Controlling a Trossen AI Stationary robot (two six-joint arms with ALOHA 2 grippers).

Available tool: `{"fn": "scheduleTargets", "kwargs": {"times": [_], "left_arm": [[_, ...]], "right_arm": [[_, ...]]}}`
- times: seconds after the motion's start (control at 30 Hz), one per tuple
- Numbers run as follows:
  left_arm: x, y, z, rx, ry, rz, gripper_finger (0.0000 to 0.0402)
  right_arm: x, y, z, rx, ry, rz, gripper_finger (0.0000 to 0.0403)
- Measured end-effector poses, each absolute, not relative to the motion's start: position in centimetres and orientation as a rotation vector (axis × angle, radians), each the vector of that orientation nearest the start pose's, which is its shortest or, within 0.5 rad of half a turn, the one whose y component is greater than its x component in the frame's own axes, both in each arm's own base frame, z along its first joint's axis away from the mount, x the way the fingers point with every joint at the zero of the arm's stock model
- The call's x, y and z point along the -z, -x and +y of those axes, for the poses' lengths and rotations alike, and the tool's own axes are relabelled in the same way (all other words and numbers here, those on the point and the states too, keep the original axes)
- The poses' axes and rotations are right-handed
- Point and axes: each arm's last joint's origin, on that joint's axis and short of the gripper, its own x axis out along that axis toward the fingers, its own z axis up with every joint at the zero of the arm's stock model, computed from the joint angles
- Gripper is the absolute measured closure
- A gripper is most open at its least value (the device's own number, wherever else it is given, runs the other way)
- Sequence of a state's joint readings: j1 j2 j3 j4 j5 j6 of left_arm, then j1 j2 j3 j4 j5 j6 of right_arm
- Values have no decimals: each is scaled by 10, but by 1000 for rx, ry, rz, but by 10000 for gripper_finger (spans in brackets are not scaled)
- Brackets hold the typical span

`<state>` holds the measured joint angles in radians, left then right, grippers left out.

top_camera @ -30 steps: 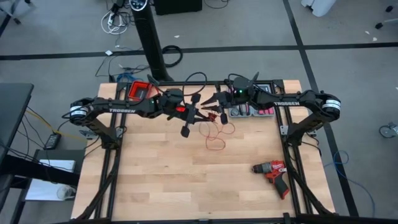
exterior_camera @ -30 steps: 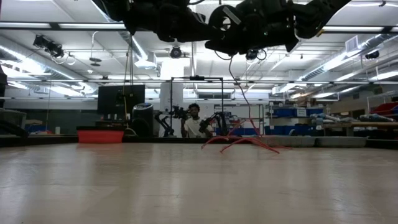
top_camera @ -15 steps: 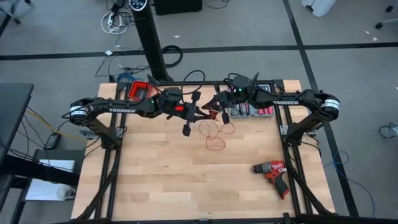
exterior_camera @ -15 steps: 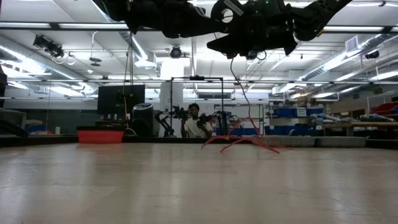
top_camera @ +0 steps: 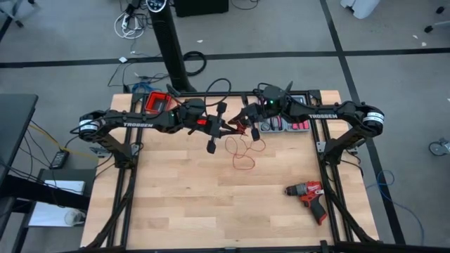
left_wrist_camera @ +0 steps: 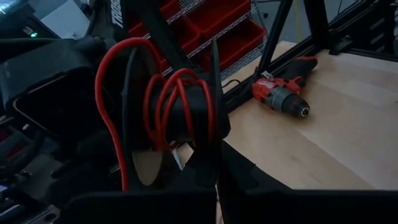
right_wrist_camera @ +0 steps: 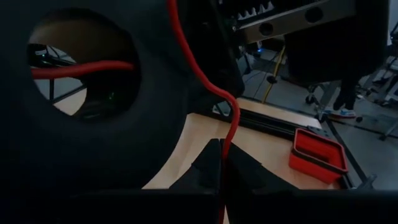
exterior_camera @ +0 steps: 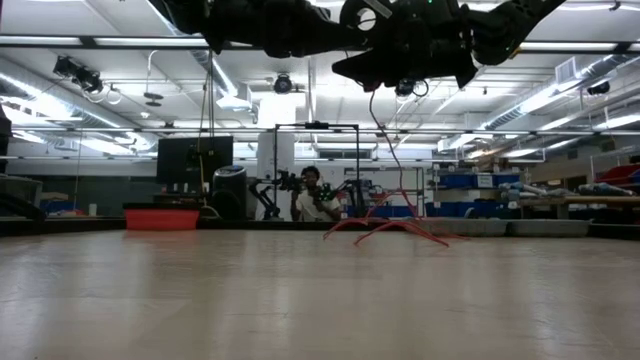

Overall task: Coil cords
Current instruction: Coil the red wire onto the black spool

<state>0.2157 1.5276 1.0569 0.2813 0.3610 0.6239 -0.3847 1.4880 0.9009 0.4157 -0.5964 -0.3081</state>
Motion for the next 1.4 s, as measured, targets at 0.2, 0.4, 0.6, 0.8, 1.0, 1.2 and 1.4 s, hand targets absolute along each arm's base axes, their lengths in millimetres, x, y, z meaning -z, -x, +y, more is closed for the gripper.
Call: {"fn": "scheduleTargets", "kwargs": {"times": [0.2,0.4,0.6,0.8,1.0,1.2,1.4], "left_arm": [[-295,-342,64,188,-578,96,402],[-303,-343,64,160,-603,19,402],[-307,-343,66,110,-618,-16,401],[-307,-343,66,99,-618,-9,401],[-306,-343,66,99,-616,1,401],[-307,-343,66,96,-619,-5,401],[-307,-343,66,97,-614,-5,401]], "right_arm": [[-265,-308,-106,-237,230,114,401],[-266,-308,-105,-261,218,108,402],[-267,-309,-102,-277,204,103,402],[-266,-309,-101,-281,194,112,401],[-265,-309,-101,-282,190,122,402],[-263,-308,-101,-284,175,145,399],[-261,-309,-101,-281,177,149,402]]}}
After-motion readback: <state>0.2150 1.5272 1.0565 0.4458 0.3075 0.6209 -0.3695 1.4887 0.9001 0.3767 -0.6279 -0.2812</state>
